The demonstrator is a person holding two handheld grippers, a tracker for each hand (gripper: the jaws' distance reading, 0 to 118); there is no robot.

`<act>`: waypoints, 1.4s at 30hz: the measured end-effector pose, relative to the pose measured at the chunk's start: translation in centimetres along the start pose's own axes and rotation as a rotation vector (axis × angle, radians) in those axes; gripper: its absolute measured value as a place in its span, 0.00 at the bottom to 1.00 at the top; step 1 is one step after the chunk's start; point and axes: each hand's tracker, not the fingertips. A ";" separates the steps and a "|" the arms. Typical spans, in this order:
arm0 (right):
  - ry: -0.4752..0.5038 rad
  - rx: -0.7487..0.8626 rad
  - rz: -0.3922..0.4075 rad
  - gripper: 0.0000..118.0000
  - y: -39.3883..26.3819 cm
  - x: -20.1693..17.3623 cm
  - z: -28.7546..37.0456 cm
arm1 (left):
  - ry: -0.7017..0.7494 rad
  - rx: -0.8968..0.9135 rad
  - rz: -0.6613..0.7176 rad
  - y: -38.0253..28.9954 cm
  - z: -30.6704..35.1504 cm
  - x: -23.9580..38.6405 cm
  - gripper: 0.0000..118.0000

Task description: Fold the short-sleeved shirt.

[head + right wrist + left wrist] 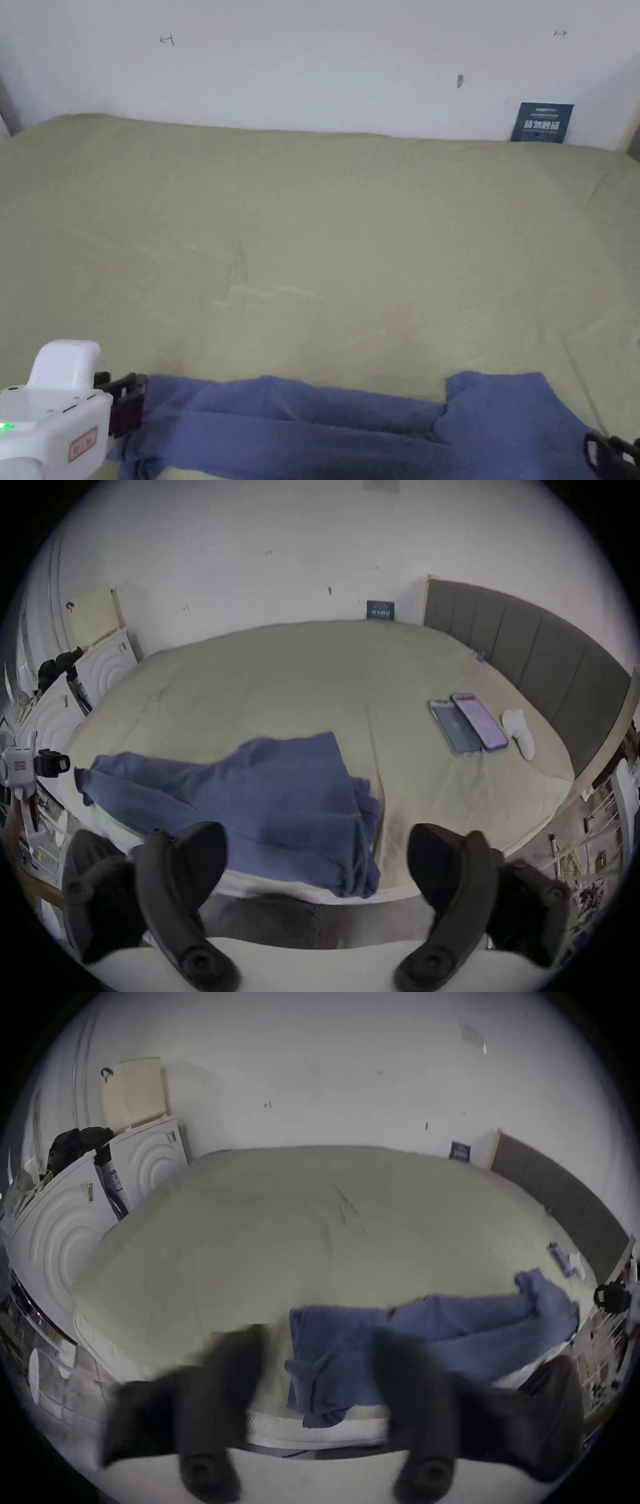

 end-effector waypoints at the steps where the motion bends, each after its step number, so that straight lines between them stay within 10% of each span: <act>1: 0.002 0.032 -0.007 0.00 0.3 -0.6 0.3 | -0.019 0.015 0.021 0.3 0.2 0.1 0.00; 20: -0.162 0.387 0.107 0.00 1.4 -7.6 7.9 | -0.435 -0.477 0.317 2.9 -9.7 -10.7 0.01; 22: -0.175 0.388 0.116 0.00 1.6 -7.7 8.1 | -0.531 -0.519 0.377 2.5 -11.0 -11.2 0.22; 24: -0.175 0.381 0.118 0.00 1.7 -7.6 8.1 | -0.607 -0.565 0.427 1.7 -12.4 -11.6 0.89; 25: -0.184 0.383 0.122 0.00 1.7 -7.6 8.1 | -0.615 -0.580 0.419 1.5 -13.0 -11.5 0.95; 40: -0.187 0.347 0.062 0.00 1.7 -6.9 7.3 | -0.768 -0.628 0.520 -1.0 -15.7 -8.9 0.93; 42: -0.175 0.340 0.055 0.00 1.6 -6.9 7.4 | -0.752 -0.631 0.536 -0.6 -15.7 -9.1 0.81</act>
